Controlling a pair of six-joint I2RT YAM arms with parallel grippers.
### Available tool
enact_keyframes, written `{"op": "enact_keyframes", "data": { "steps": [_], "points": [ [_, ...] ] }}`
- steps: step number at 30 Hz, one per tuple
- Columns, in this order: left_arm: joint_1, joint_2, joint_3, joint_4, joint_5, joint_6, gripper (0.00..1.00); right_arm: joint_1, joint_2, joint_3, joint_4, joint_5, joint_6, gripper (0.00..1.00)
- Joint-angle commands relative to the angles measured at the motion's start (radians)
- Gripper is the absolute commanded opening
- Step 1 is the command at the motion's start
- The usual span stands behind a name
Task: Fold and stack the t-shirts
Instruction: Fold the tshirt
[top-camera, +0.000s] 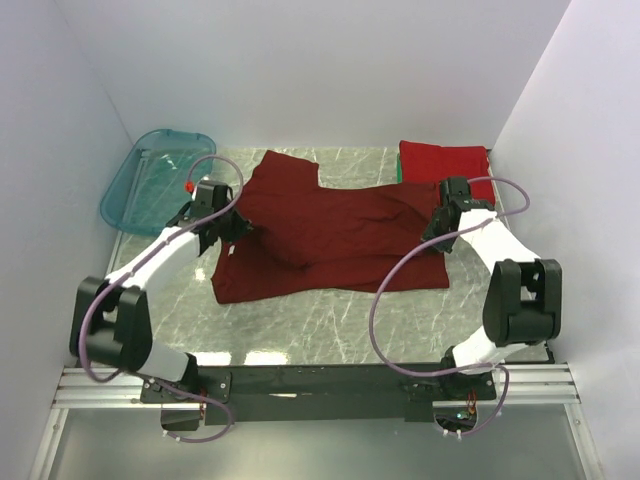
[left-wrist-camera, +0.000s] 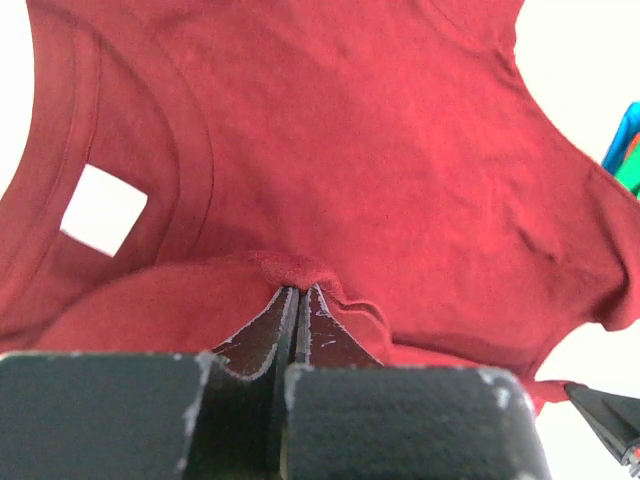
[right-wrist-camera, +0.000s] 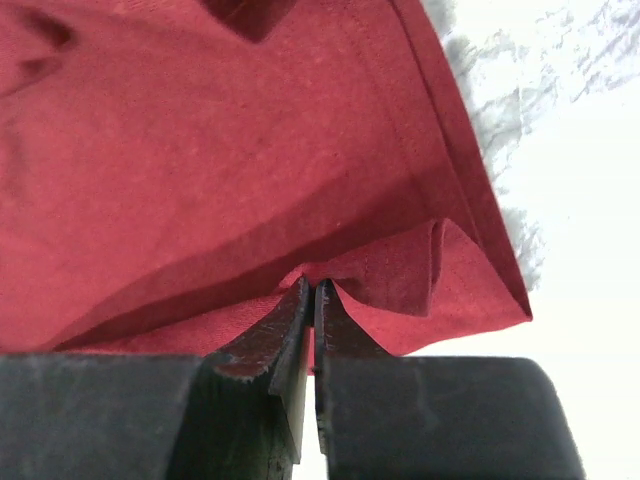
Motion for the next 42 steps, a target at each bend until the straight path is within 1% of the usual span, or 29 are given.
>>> {"op": "enact_keyframes", "data": {
  "steps": [1,6,8,11,12,13,14,17,21,24,29,32,34,35,36,37,38,39,40,41,42],
  "points": [
    [0.016,0.052,0.077,0.113,0.019,0.040,0.00,0.006,0.032,0.057,0.039,0.052,-0.014,0.08],
    [0.036,0.181,0.131,0.159,0.055,0.063,0.00,0.007,0.101,0.088,0.038,0.072,-0.020,0.11],
    [0.039,0.217,0.142,0.211,0.058,0.074,0.00,0.009,0.121,0.092,0.045,0.085,-0.019,0.12],
    [0.042,0.293,0.185,0.278,0.060,0.123,0.00,0.009,0.139,0.100,0.048,0.105,-0.019,0.12],
    [0.044,0.330,0.212,0.286,0.068,0.147,0.00,0.012,0.144,0.100,0.047,0.109,-0.025,0.14],
    [0.045,0.347,0.224,0.301,0.089,0.167,0.00,0.013,0.145,0.101,0.047,0.118,-0.026,0.15],
    [0.045,0.362,0.231,0.356,0.142,0.195,0.00,0.016,0.150,0.103,0.042,0.126,-0.028,0.15],
    [0.045,0.414,0.278,0.369,0.196,0.253,0.00,0.016,0.158,0.095,0.039,0.140,-0.033,0.18],
    [0.047,0.494,0.362,0.335,0.221,0.348,0.00,0.016,0.162,0.088,0.042,0.134,-0.042,0.18],
    [0.047,0.519,0.401,0.318,0.238,0.385,0.00,0.016,0.159,0.085,0.039,0.149,-0.048,0.18],
    [0.047,0.504,0.383,0.346,0.266,0.414,0.00,0.016,0.162,0.077,0.047,0.129,-0.051,0.20],
    [0.047,0.530,0.409,0.315,0.242,0.427,0.00,0.018,0.173,0.081,0.044,0.118,-0.053,0.24],
    [0.048,0.562,0.439,0.260,0.255,0.448,0.02,0.018,0.176,0.086,0.039,0.123,-0.051,0.34],
    [0.048,0.572,0.452,0.227,0.253,0.450,0.11,0.018,0.176,0.089,0.033,0.123,-0.048,0.36],
    [0.047,0.588,0.473,0.211,0.243,0.444,0.18,0.016,0.176,0.091,0.029,0.128,-0.042,0.48],
    [0.047,0.591,0.481,0.193,0.224,0.434,0.25,0.019,0.170,0.094,0.024,0.146,-0.037,0.53],
    [0.048,0.586,0.481,0.187,0.200,0.421,0.45,0.019,0.164,0.095,0.019,0.154,-0.033,0.59],
    [0.048,0.570,0.478,0.182,0.180,0.408,0.60,0.019,0.155,0.095,0.015,0.161,-0.028,0.66],
    [0.050,0.556,0.475,0.180,0.167,0.402,0.88,0.019,0.135,0.097,0.013,0.170,-0.026,0.68],
    [0.050,0.527,0.473,0.176,0.132,0.385,0.98,0.021,0.124,0.097,0.007,0.180,-0.026,0.70],
    [0.048,0.510,0.470,0.156,0.115,0.379,0.99,0.026,0.113,0.097,0.002,0.184,-0.026,0.74]
  ]
}}
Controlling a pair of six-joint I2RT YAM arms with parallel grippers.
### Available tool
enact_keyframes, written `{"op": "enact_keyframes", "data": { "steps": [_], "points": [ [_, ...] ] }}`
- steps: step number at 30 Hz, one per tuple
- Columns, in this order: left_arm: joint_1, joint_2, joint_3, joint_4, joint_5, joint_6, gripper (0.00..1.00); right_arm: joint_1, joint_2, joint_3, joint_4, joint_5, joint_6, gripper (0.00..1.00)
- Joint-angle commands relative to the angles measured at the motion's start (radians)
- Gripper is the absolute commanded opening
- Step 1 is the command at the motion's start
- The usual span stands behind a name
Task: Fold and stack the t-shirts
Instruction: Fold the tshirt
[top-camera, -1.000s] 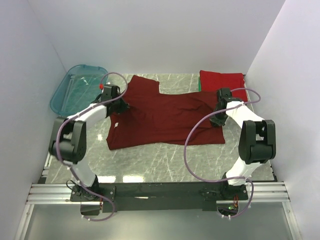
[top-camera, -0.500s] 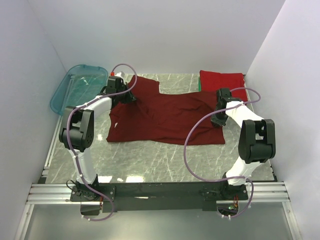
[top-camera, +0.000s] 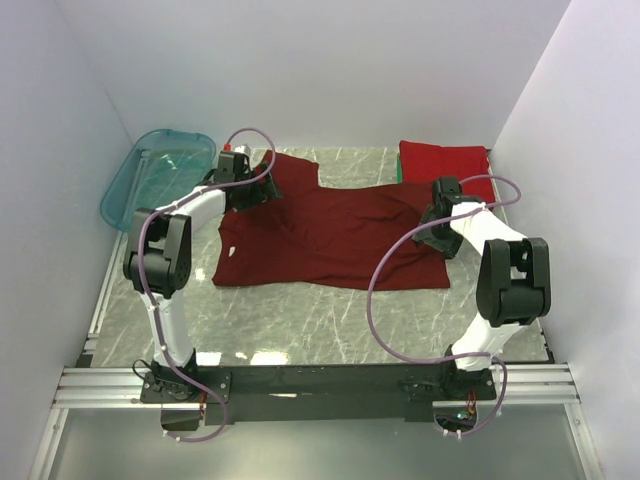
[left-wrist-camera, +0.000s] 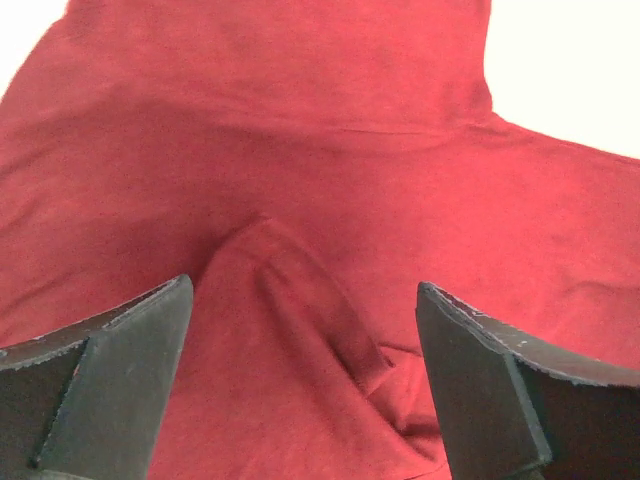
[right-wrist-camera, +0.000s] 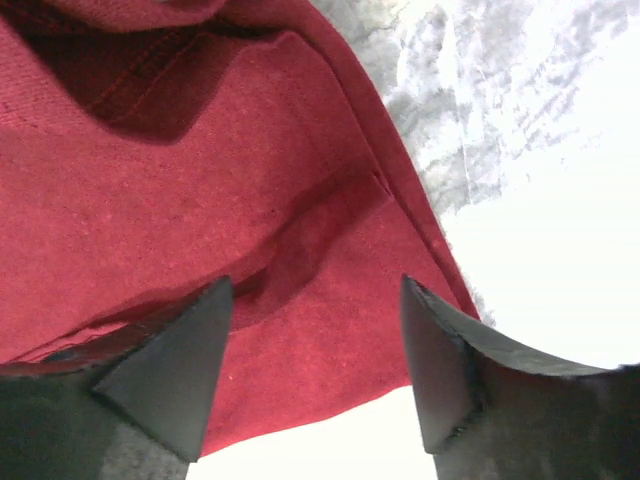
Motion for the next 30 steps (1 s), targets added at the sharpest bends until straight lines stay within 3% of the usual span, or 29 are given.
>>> {"op": "enact_keyframes", "data": {
  "steps": [1,5,8,14,23,30],
  "points": [
    [0.006,-0.091,0.023,-0.037,-0.084,-0.025,0.99,0.016,-0.074,0.042,-0.018,0.052,0.006,0.76],
    [0.006,-0.236,-0.090,-0.028,-0.102,-0.069,0.99,0.105,-0.134,0.017,-0.019,0.081,0.007,0.79],
    [0.006,-0.321,-0.219,0.004,-0.041,-0.121,1.00,0.166,-0.169,-0.023,0.016,0.072,0.020,0.80],
    [-0.002,-0.436,-0.504,0.184,0.092,-0.249,0.99,0.255,-0.136,-0.098,0.146,-0.089,0.032,0.84],
    [-0.005,-0.412,-0.721,0.312,0.125,-0.325,1.00,0.266,-0.045,-0.161,0.235,-0.139,0.041,0.84],
    [-0.002,-0.463,-0.864,0.254,0.067,-0.339,0.99,0.266,-0.126,-0.358,0.309,-0.230,0.076,0.85]
  ]
}}
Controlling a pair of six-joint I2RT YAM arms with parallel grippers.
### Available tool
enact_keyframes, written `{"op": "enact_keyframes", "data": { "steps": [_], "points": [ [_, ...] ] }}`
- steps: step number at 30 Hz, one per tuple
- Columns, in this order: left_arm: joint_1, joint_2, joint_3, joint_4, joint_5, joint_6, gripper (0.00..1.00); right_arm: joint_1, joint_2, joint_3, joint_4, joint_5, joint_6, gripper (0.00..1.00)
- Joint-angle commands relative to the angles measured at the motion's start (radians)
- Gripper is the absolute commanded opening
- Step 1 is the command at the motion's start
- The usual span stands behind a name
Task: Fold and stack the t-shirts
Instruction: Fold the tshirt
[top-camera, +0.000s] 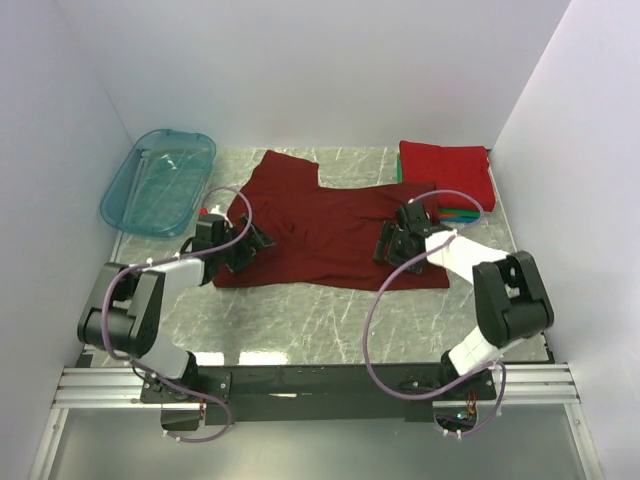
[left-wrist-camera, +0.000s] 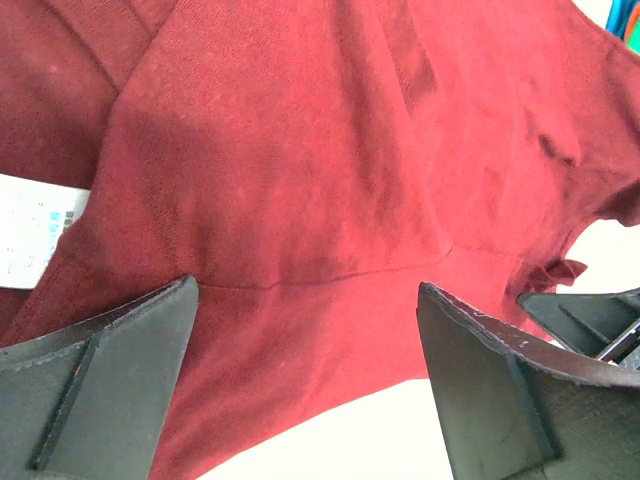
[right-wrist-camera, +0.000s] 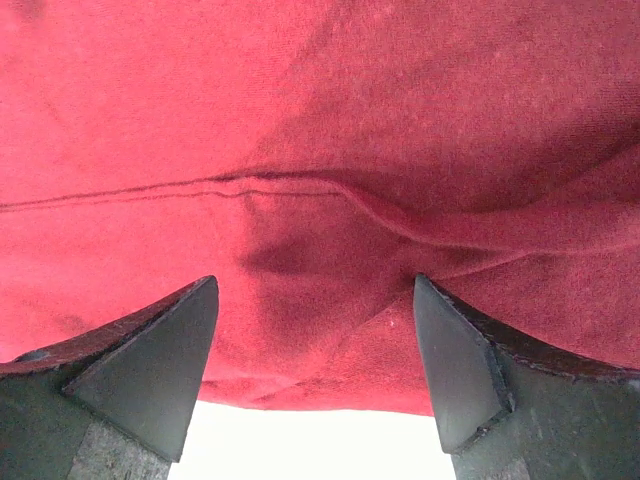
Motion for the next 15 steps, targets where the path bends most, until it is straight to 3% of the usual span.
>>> {"op": "enact_keyframes", "data": {
  "steps": [1,9,15],
  "points": [
    [-0.003,-0.037,-0.110,-0.134,-0.041,-0.023,1.00,0.009,-0.046,-0.133,0.016,-0.069,0.043,0.86],
    [-0.003,-0.383,-0.243,-0.442,-0.196,-0.089,0.99,0.068,-0.312,-0.352,-0.059,-0.075,0.112,0.90],
    [-0.004,-0.638,-0.260,-0.625,-0.258,-0.120,0.99,0.211,-0.588,-0.436,-0.194,-0.098,0.220,0.91]
  ]
}}
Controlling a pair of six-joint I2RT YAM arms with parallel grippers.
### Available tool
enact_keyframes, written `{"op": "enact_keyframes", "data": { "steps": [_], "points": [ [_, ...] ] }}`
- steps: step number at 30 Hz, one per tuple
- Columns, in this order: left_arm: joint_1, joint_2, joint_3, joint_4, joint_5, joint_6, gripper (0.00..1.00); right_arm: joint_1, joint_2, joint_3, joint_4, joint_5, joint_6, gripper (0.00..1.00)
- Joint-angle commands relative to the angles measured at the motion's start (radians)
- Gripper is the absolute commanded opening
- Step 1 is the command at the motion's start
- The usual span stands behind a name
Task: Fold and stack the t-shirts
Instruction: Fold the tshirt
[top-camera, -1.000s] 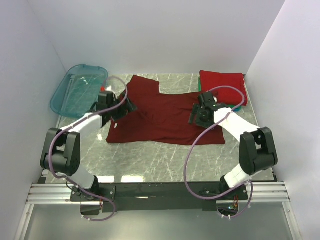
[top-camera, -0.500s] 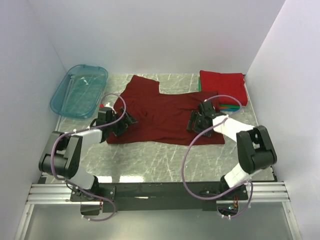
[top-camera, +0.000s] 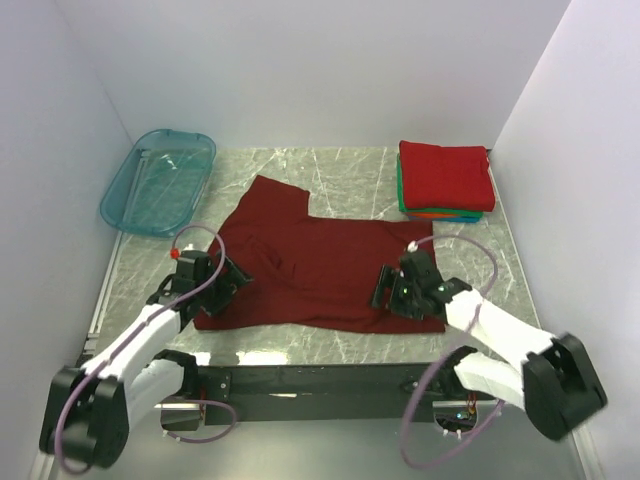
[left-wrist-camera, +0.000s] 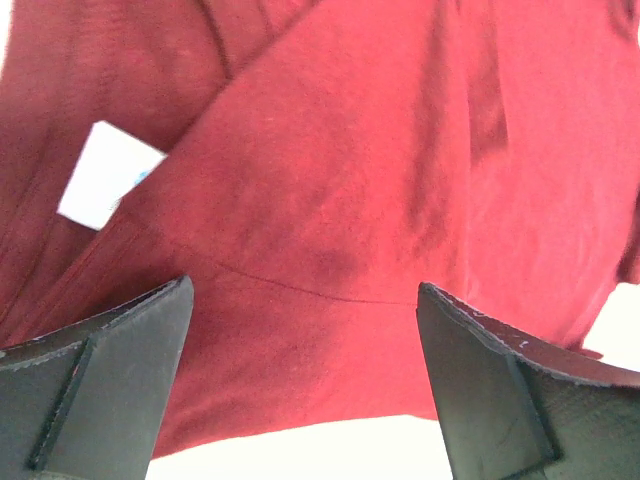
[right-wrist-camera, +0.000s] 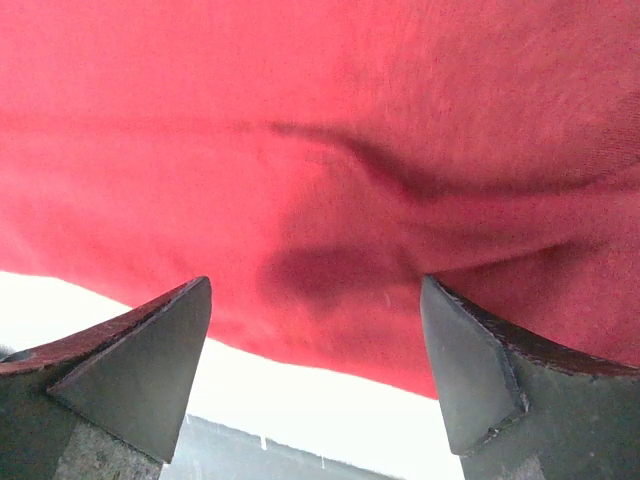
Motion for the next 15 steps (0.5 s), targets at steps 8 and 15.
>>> {"op": "enact_keyframes", "data": {
  "steps": [8,15],
  "points": [
    [-0.001,-0.104,0.151,-0.170,-0.071,0.030,1.00,0.096,-0.155,0.237,-0.127,-0.019,-0.057,0.93],
    [0.001,-0.104,0.203,-0.055,-0.002,0.047,0.99,0.236,0.170,0.466,0.097,-0.039,-0.071,0.91]
  ]
}}
